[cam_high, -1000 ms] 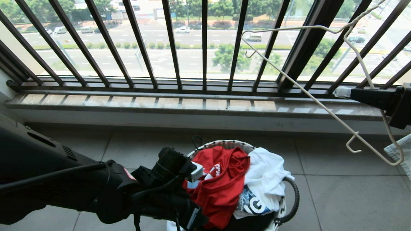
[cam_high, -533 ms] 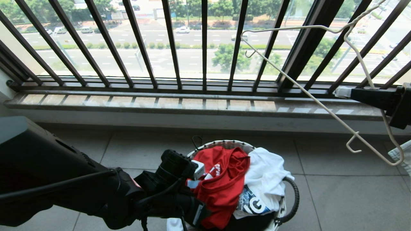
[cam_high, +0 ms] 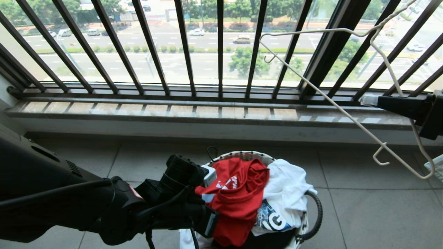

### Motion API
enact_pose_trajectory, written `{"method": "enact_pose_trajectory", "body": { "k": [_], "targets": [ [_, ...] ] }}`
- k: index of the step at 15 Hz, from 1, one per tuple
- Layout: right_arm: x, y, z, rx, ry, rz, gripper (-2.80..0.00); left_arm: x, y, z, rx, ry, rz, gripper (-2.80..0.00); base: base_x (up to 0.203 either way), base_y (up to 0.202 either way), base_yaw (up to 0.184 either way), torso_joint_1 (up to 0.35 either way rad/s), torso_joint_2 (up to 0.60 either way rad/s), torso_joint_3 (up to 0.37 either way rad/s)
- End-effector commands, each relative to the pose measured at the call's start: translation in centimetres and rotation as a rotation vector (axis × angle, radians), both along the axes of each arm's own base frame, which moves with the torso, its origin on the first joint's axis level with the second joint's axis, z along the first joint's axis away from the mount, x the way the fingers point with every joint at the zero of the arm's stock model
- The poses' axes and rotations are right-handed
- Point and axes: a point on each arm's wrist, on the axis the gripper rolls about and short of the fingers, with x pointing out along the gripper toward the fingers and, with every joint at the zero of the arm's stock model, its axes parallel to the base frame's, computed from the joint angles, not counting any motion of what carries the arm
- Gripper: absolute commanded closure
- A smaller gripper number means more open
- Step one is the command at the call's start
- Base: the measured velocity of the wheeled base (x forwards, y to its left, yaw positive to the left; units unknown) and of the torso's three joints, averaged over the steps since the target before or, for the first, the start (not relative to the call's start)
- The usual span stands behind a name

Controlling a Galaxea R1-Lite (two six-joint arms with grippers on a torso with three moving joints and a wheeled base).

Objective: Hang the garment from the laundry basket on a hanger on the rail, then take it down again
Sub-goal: Pick up clothes from the basket

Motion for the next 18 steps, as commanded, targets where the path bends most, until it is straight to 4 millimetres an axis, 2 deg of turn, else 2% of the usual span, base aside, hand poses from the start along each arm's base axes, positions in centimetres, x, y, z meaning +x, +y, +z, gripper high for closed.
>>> {"method": "enact_pose_trajectory", "body": {
  "k": [1, 3, 5, 7, 11, 14, 18],
  "targets": [
    [0.0, 0.0, 0.0, 0.001, -0.001, 0.004, 0.0, 0.1, 1.7, 3.0, -0.059, -0.079, 0.047, 0.0, 0.0, 0.0, 0.0, 0.0, 0.0, 0.0],
    [0.0, 0.0, 0.0, 0.001, 0.0, 0.004, 0.0, -0.1, 2.9, 4.7, -0.056, -0.127, 0.079, 0.0, 0.0, 0.0, 0.0, 0.0, 0.0, 0.0],
    [0.2, 0.0, 0.0, 0.002, 0.003, 0.004, 0.0, -0.8, 4.0, 6.5, 0.063, -0.155, 0.135, 0.0, 0.0, 0.0, 0.0, 0.0, 0.0, 0.0],
    [0.2, 0.0, 0.0, 0.002, 0.003, 0.004, 0.0, -0.9, 5.4, 8.5, 0.107, -0.169, 0.194, 0.0, 0.0, 0.0, 0.0, 0.0, 0.0, 0.0],
    [0.2, 0.0, -0.1, 0.002, 0.005, 0.002, 0.0, -1.7, 6.8, 10.3, 0.109, -0.182, 0.223, 0.0, 0.0, 0.0, 0.0, 0.0, 0.0, 0.0],
    [0.4, 0.0, -0.1, 0.0, 0.009, 0.002, 0.0, -2.9, 6.6, 9.6, 0.195, -0.125, 0.144, 0.0, 0.0, 0.0, 0.0, 0.0, 0.0, 0.0],
    [0.6, 0.0, -0.3, -0.001, 0.015, 0.001, 0.0, -6.0, 5.4, 8.3, 0.351, -0.007, -0.045, 0.0, 0.0, 0.0, 0.0, 0.0, 0.0, 0.0]
  ]
}}
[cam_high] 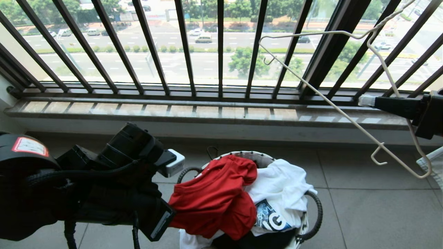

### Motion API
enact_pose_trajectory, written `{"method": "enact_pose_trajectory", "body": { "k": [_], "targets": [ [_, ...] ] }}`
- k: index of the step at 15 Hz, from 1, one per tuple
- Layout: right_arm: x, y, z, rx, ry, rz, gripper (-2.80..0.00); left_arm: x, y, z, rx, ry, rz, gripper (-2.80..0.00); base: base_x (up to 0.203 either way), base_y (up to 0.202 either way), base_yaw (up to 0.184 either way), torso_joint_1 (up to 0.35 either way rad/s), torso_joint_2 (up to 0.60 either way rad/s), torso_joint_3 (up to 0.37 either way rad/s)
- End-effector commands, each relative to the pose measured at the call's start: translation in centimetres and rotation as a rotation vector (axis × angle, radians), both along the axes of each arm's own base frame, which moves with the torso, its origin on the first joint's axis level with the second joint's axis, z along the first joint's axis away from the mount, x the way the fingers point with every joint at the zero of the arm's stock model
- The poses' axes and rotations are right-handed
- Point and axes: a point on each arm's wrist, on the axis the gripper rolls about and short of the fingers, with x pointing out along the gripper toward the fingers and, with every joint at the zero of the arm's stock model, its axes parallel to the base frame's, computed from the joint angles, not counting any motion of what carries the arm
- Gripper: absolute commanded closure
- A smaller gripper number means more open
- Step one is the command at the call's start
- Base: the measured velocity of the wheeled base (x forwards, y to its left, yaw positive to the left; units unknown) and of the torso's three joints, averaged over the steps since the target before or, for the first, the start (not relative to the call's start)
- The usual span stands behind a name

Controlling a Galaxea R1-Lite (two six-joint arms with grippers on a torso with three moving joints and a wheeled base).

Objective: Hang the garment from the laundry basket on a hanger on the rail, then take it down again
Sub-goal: Pick up clothes from the basket

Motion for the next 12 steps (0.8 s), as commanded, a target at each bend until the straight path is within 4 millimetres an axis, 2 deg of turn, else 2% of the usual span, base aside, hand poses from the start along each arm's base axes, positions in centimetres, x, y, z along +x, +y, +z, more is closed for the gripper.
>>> {"method": "enact_pose_trajectory", "body": {
  "k": [1, 3, 5, 7, 12],
  "targets": [
    [0.2, 0.0, -0.1, 0.0, 0.006, 0.003, 0.0, -1.6, -0.8, -0.6, 0.062, 0.067, -0.079, 0.0, 0.0, 0.0, 0.0, 0.0, 0.0, 0.0],
    [0.3, 0.0, -0.2, 0.0, 0.01, 0.003, 0.0, -2.8, -2.6, -1.4, 0.057, 0.127, -0.167, 0.0, 0.0, 0.0, 0.0, 0.0, 0.0, 0.0],
    [0.3, 0.0, -0.2, -0.002, 0.009, 0.003, 0.0, -3.5, -4.7, -2.3, -0.052, 0.203, -0.217, 0.0, 0.0, 0.0, 0.0, 0.0, 0.0, 0.0],
    [0.4, 0.0, -0.2, -0.002, 0.009, 0.003, 0.0, -4.0, -6.1, -4.5, -0.078, 0.244, -0.26, 0.0, 0.0, 0.0, 0.0, 0.0, 0.0, 0.0],
    [0.7, -0.2, -0.4, -0.002, 0.017, -0.007, 0.0, -3.1, -8.5, -10.1, 0.081, 0.339, -0.236, 0.0, 0.0, 0.0, 0.0, 0.0, 0.0, 0.0]
  ]
}}
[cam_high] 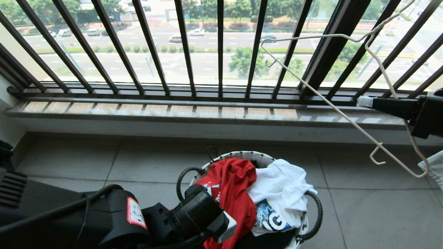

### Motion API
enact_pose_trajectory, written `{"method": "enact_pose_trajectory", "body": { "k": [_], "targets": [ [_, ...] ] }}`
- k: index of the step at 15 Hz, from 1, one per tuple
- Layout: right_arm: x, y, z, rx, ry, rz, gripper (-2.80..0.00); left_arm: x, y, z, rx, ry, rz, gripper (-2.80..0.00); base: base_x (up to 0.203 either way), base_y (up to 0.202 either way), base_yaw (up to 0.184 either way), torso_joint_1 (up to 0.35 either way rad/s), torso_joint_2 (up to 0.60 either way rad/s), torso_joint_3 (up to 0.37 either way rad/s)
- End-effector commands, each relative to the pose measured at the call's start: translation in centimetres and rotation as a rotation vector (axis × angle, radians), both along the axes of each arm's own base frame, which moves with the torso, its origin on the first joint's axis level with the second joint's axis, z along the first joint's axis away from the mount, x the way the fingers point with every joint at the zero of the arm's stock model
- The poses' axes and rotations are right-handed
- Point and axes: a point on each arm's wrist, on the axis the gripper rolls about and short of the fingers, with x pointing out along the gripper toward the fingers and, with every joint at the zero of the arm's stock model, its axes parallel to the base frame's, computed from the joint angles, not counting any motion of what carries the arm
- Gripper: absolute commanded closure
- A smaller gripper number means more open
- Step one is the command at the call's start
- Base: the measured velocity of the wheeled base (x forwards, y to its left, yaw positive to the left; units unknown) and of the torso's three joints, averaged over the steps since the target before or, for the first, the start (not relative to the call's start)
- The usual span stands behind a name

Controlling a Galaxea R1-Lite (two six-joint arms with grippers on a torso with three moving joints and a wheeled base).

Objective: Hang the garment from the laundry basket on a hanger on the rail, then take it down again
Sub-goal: Pick up clothes from the basket

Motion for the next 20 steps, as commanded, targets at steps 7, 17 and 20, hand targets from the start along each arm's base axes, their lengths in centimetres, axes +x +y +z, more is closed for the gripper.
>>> {"method": "enact_pose_trajectory", "body": {
  "k": [7, 17, 20],
  "targets": [
    [0.4, 0.0, -0.2, -0.002, 0.009, 0.003, 0.0, 0.2, -1.4, -4.0, 0.09, 0.005, 0.005, 0.0, 0.0, 0.0, 0.0, 0.0, 0.0, 0.0],
    [0.5, -0.1, -0.3, -0.002, 0.015, -0.001, 0.0, 1.8, 0.5, -0.5, 0.02, -0.118, 0.113, -2.8, 0.0, 0.0, 0.0, 0.0, 0.0, 0.0],
    [0.6, -0.1, -0.4, -0.002, 0.017, -0.001, 0.0, 3.1, 1.6, 1.3, -0.032, -0.159, 0.176, -2.8, 0.0, 0.0, 0.0, 0.0, 0.0, 0.0]
  ]
}}
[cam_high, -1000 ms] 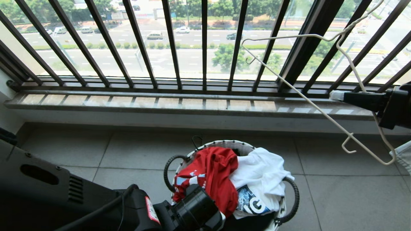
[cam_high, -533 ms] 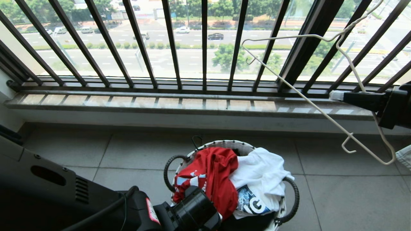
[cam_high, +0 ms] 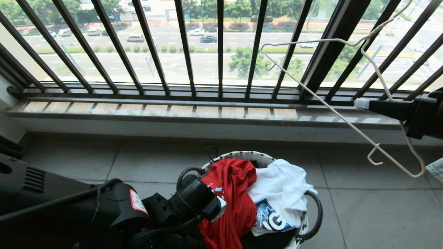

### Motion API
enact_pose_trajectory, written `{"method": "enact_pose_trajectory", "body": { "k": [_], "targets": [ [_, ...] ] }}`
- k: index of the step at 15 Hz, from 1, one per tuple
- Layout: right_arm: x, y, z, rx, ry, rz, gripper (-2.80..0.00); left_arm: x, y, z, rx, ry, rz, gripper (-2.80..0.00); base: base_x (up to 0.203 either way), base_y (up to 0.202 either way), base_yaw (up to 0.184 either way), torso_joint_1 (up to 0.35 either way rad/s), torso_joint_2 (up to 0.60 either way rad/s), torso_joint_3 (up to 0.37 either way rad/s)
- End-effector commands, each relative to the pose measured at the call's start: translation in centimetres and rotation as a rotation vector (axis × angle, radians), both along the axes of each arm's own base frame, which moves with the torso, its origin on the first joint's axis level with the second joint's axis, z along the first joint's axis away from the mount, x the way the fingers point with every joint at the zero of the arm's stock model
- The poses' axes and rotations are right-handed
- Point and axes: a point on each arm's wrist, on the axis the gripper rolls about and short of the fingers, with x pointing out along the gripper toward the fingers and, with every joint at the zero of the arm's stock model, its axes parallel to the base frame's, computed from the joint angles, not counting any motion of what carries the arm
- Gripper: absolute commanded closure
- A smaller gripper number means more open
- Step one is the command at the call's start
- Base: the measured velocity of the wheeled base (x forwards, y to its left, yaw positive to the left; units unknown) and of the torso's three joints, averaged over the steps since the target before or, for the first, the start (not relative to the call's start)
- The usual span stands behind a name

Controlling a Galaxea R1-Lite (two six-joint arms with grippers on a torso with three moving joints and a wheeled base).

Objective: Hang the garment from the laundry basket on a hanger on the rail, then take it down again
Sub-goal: Pick up clothes from the basket

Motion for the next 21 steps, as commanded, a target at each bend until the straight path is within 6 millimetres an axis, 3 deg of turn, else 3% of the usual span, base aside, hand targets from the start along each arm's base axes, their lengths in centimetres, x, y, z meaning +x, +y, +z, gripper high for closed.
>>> {"method": "enact_pose_trajectory", "body": {
  "k": [1, 2, 8, 13, 14, 18, 21],
  "targets": [
    [0.0, 0.0, 0.0, -0.001, -0.001, 0.002, 0.0, 0.6, 1.1, 2.1, -0.06, -0.052, 0.045, -2.8, 0.0, 0.0, 0.0, 0.0, 0.0, 0.0],
    [0.0, 0.0, 0.0, -0.003, -0.003, 0.005, 0.0, 0.8, 1.4, 2.8, -0.078, -0.074, 0.054, 0.0, 0.0, 0.0, 0.0, 0.0, 0.0, 0.0],
    [0.7, 0.0, -0.3, -0.003, 0.006, 0.001, 0.0, 3.6, -1.0, 6.2, -0.167, -0.193, 0.037, 0.0, 0.0, 0.0, 0.0, 0.0, 0.0, 0.0],
    [1.2, 0.0, -0.8, -0.004, 0.021, -0.001, 0.0, 7.7, -4.6, 4.8, -0.138, -0.227, 0.041, 0.0, 0.0, 0.0, 0.0, 0.0, 0.0, 0.0],
    [1.2, 0.1, -0.8, -0.004, 0.021, 0.001, 0.0, 8.6, -5.0, 4.1, -0.118, -0.23, 0.033, -2.8, 0.0, 0.0, 0.0, 0.0, 0.0, 0.0],
    [1.3, 0.1, -0.8, -0.004, 0.02, 0.003, 0.0, 11.7, -5.4, 2.6, -0.043, -0.286, 0.095, -2.8, 0.0, 0.0, 0.0, 0.0, 0.0, 0.0],
    [1.3, 0.1, -0.8, -0.004, 0.02, 0.002, 0.0, 12.5, -5.4, 1.3, 0.031, -0.312, 0.132, -2.8, 0.0, 0.0, 0.0, 0.0, 0.0, 0.0]
  ]
}}
